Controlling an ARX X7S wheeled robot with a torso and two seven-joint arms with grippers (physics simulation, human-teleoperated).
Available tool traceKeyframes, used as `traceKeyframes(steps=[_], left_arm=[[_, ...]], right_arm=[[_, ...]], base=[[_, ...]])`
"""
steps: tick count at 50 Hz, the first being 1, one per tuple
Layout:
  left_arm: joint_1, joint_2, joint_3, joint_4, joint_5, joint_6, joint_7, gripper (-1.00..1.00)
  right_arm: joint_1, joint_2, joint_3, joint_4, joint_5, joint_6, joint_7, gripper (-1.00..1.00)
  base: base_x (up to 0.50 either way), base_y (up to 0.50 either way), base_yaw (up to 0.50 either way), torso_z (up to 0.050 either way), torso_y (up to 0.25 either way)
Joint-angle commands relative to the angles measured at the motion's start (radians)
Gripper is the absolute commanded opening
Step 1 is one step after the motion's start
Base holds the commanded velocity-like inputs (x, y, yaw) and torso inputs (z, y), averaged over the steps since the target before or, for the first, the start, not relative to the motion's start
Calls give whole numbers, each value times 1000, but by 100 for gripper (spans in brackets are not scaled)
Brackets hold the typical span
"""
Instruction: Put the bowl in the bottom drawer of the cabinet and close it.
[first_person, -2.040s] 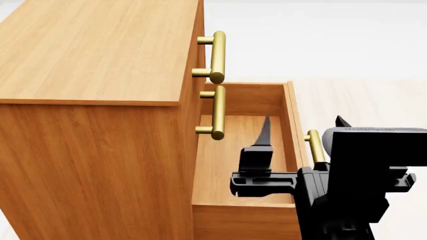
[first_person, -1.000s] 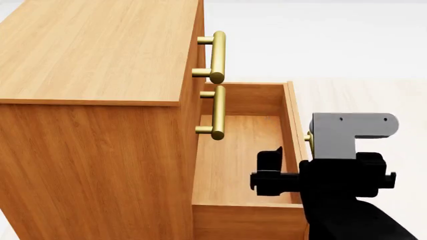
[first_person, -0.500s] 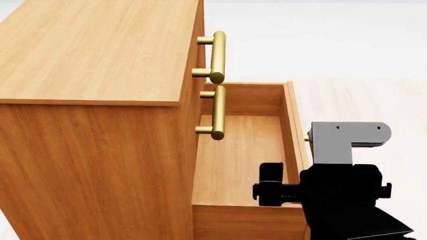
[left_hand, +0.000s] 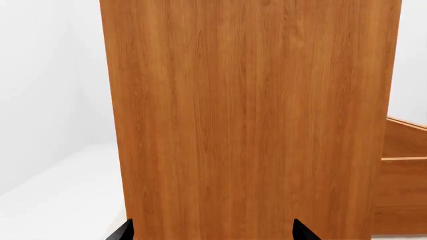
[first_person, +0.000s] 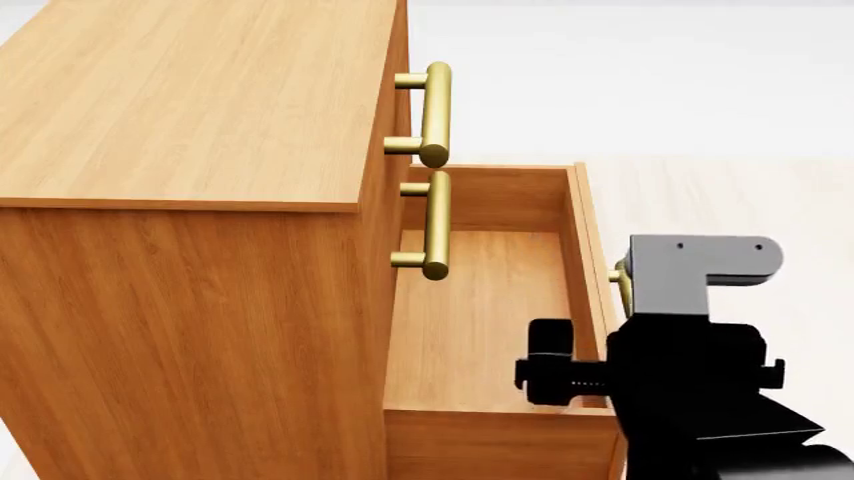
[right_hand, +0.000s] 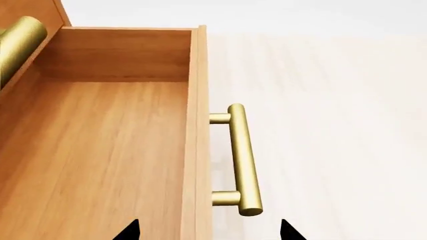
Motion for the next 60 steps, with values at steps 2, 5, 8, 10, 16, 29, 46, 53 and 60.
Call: traceKeyframes(steps=[2,5,8,10,16,29,46,53,60], left_arm=[[-1,-6,4,8,-4,-6,-6,100],[-1,-8,5,8,-3,-6,-8,100],[-2,-9,6,8,-4,-7,-9,100],[-2,-9,7,8,-4,-6,-10,100],[-1,-8,12,-8,2,9,-12,100],[-6,-12,16,-14,-1,13,-17,100],[-6,-17,22,-11,-2,12,-26,100],[-6,-21,23,-5,-4,8,-29,100],[-4,-27,23,10,-7,-5,-33,100]], right_arm=[[21,8,-8,77,-18,-42,-7,100],[21,9,-10,98,-24,-58,-9,100],[21,12,-13,102,-27,-67,-10,100],[25,14,-12,103,-26,-67,-10,100],[36,17,-17,127,-20,-46,-18,100],[51,22,-18,206,-41,-87,-12,100],[48,45,-21,240,-61,-136,-10,100],[45,51,-18,253,-65,-148,-8,100],[39,56,-20,266,-74,-168,-5,100]], base=[[0,0,0,0,0],[0,0,0,0,0],[0,0,0,0,0],[0,0,0,0,0],[0,0,0,0,0],[0,0,0,0,0],[0,0,0,0,0],[0,0,0,0,0],[0,0,0,0,0]])
